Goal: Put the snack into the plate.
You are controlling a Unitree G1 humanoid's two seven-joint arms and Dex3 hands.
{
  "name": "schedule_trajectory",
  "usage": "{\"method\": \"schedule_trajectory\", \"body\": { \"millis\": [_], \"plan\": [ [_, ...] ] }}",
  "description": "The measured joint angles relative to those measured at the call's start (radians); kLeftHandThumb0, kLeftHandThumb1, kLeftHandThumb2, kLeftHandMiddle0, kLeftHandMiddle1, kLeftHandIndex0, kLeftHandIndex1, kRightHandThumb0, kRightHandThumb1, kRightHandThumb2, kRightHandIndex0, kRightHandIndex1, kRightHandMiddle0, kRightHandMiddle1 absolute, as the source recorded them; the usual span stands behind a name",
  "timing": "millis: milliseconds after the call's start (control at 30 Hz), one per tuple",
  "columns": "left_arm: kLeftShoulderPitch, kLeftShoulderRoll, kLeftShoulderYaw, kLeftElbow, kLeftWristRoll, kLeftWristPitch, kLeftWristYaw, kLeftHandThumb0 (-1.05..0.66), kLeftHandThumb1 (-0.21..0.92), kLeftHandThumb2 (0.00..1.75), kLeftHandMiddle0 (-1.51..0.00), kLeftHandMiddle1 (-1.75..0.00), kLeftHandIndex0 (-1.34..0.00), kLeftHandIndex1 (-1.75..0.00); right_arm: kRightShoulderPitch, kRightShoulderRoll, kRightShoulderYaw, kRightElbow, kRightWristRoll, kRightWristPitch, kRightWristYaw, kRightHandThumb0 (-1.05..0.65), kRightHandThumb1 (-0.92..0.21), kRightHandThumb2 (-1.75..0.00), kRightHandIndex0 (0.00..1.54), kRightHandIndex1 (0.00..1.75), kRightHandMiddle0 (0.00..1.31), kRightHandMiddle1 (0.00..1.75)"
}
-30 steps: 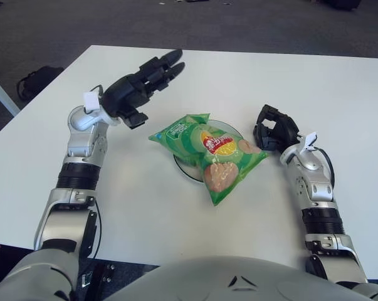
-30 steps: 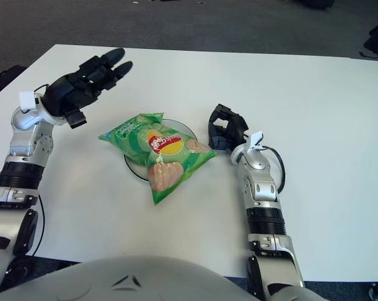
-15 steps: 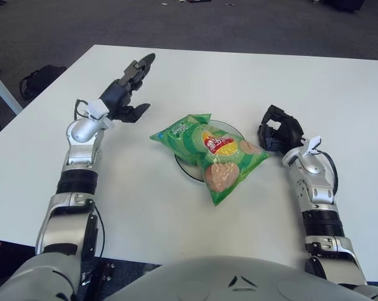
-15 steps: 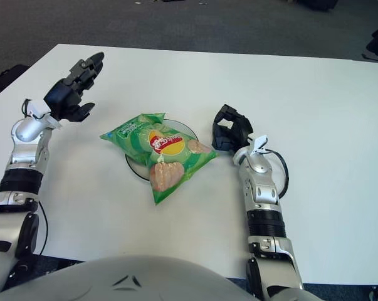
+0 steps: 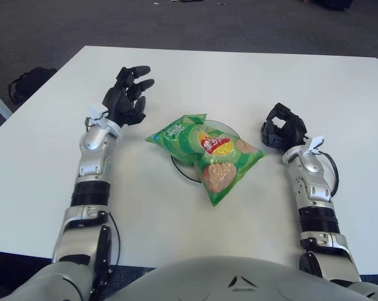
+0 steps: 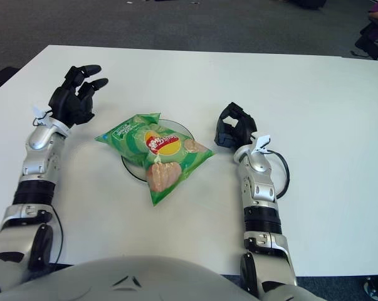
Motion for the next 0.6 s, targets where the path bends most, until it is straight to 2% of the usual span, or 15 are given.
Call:
{"method": "schedule_trajectory", "body": {
  "millis": [100,333,467,600],
  "plan": [
    [0.026,-0.032,-0.005,-0.015,0.022,0.012,0.052,-0.01,0.15,1.50,-0.74,-1.72,-0.51,-1.73,-0.001,0.004,-0.004,0.002,0.013,-0.020,0.000,-0.53,-0.21,-1.45,1.28,1.75,0.70,1.75],
    [0.089,-0.080,-0.056,-0.085,0.179,-0.008,0.201,0.00,0.01,1.64,-0.89,-1.64,-0.61,-1.75,-0.011,0.017,-0.018,0.025,0.029,-0.074,0.002,-0.53,-0.20,-1.46,1.30,1.75,0.71,1.75],
    [0.114,-0.103,-0.071,-0.141,0.255,0.006,0.309,0.00,-0.04,1.68,-0.93,-1.62,-0.64,-1.75,-0.017,0.021,-0.025,0.041,0.029,-0.137,0.010,-0.54,-0.18,-1.48,1.33,1.75,0.73,1.75],
    [0.120,-0.121,-0.069,-0.145,0.257,0.046,0.356,0.00,-0.07,1.71,-0.94,-1.63,-0.66,-1.75,-0.021,0.024,-0.026,0.054,0.029,-0.190,0.016,-0.54,-0.17,-1.50,1.34,1.75,0.74,1.75]
  ]
}}
